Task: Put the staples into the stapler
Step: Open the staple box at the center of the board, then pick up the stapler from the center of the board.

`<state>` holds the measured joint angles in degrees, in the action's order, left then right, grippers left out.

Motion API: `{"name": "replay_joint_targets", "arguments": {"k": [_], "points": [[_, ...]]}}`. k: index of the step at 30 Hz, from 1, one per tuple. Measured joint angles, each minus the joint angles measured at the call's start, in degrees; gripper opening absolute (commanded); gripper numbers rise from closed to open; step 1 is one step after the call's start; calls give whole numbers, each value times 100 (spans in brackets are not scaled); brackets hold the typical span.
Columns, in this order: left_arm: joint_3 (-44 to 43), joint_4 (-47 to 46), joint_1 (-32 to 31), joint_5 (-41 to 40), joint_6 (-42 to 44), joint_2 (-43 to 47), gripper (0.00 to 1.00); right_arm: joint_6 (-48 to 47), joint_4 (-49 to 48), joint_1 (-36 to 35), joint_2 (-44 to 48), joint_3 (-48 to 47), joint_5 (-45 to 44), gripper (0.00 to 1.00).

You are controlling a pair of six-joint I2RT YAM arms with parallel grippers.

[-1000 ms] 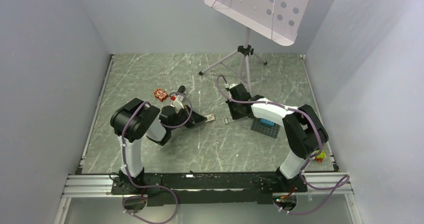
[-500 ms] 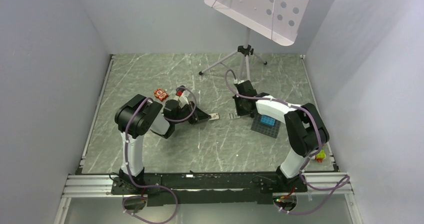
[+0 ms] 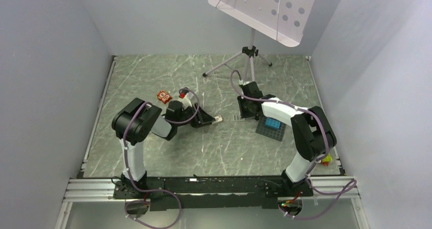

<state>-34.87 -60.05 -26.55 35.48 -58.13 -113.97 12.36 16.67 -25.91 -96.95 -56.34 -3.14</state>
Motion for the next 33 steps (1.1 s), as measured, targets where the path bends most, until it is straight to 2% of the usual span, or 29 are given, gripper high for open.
{"name": "replay_joint_targets", "arguments": {"k": [8, 12, 14, 16, 17, 22, 24, 28, 33], "points": [[328, 1047, 33, -575, 664, 1346, 64, -149, -4, 0, 417, 2, 28, 36], [378, 1834, 35, -984, 1220, 2396, 72, -442, 0, 0, 667, 2, 337, 47], [400, 2267, 35, -1259, 1517, 2968, 80, -717, 35, 2, 761, 2, 699, 54], [435, 2691, 35, -1587, 1823, 3563, 95, -1086, 129, 7, 861, 2, 1174, 60], [452, 2944, 35, -1775, 1969, 3873, 99, -1303, 186, 7, 916, 2, 1458, 62], [684, 3995, 94, -2892, 2610, 5600, 99, -2229, 494, 7, 1377, 2, 2752, 67], [793, 4201, 245, -2999, 2752, 6041, 99, -2555, 581, 35, 1585, 2, 3250, 70], [678, 4907, 791, -2833, 3053, 6273, 99, -3095, 682, 188, 1858, 22, 4172, 79], [-374, 6194, 1290, -2476, 3637, 5322, 100, -3672, 1067, 264, 1690, 7, 4861, 80]]}}
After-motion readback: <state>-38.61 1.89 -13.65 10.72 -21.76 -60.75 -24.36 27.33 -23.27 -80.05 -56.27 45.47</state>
